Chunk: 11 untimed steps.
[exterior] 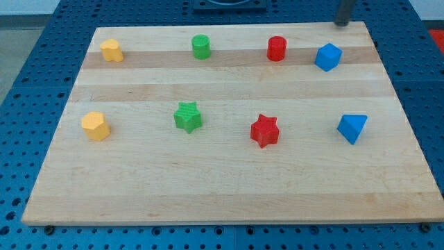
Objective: Place your arm above the green circle
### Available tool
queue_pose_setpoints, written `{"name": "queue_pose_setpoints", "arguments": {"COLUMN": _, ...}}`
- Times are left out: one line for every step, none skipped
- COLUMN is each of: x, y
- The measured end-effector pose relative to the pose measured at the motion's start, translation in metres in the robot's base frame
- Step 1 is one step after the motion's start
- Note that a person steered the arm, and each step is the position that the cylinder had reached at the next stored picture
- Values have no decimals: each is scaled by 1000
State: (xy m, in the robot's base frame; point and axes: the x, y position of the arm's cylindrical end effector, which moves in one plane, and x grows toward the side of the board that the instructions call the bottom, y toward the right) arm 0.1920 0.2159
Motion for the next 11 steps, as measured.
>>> {"name": "queue_pose_setpoints", "arguments": {"x": 6, "y": -39}}
{"name": "queue_pose_setpoints", "arguments": {"x": 6, "y": -66}}
{"name": "queue_pose_setpoints", "arguments": {"x": 6, "y": -174}}
{"name": "queue_pose_setpoints", "arguments": {"x": 7, "y": -196}}
{"name": "queue_pose_setpoints", "arguments": {"x": 2, "y": -242}}
{"name": "queue_pose_setpoints", "arguments": {"x": 1, "y": -258}}
{"name": "queue_pose_setpoints", "arguments": {"x": 1, "y": -258}}
{"name": "queue_pose_setpoints", "arguments": {"x": 1, "y": -260}}
{"name": "queue_pose_setpoints", "arguments": {"x": 1, "y": -270}}
{"name": "queue_pose_setpoints", "arguments": {"x": 1, "y": -284}}
{"name": "queue_pose_setpoints", "arguments": {"x": 1, "y": -284}}
